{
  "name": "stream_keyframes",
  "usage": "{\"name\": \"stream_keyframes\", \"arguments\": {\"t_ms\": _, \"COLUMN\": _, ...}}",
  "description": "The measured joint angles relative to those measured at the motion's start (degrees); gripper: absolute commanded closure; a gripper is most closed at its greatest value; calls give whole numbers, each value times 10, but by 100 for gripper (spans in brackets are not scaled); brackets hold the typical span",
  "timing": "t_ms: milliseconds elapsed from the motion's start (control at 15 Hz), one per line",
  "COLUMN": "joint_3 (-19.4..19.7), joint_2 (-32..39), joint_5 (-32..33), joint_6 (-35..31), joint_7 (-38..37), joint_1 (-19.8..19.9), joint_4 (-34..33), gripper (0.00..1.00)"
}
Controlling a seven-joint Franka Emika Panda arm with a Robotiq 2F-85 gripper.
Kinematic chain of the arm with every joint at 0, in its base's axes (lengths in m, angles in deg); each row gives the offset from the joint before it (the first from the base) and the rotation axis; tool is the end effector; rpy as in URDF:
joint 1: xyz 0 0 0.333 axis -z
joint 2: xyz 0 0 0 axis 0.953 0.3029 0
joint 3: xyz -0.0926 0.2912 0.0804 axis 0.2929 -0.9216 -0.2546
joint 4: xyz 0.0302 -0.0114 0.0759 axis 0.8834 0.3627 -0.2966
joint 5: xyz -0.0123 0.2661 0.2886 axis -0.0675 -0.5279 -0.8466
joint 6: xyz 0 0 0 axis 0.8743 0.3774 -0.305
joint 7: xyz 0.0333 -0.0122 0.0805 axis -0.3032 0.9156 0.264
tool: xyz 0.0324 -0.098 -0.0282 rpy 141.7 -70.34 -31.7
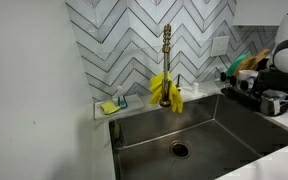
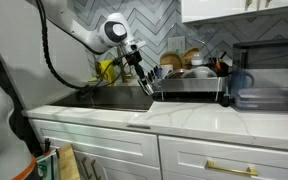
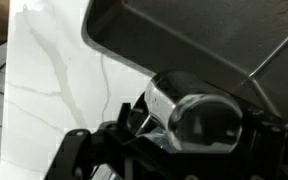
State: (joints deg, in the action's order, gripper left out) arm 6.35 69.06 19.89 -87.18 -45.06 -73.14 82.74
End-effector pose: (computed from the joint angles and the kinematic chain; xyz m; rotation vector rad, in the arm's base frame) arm 0.5089 0.1067 0.4229 2.8843 -0.6872 0.4383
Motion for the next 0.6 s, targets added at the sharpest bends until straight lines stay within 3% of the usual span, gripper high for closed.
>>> {"name": "stream_keyframes", "arguments": {"t_ms": 200, "joint_3": 2, "joint_2": 7, "joint_5": 0, "joint_6": 0, "joint_7": 0, "joint_1": -1, "joint_4": 0, "gripper": 34}}
{"name": "stream_keyframes", "arguments": {"t_ms": 333, "joint_3": 2, "joint_2": 10, "joint_5": 0, "joint_6": 0, "joint_7": 0, "joint_1": -3, "joint_4": -1, "gripper": 51}}
{"name": "stream_keyframes", "arguments": {"t_ms": 400, "joint_3": 3, "joint_2": 11, "joint_5": 0, "joint_6": 0, "joint_7": 0, "joint_1": -5, "joint_4": -2, "gripper": 57}}
{"name": "stream_keyframes", "arguments": {"t_ms": 600, "joint_3": 4, "joint_2": 12, "joint_5": 0, "joint_6": -1, "joint_7": 0, "joint_1": -9, "joint_4": -4, "gripper": 57}}
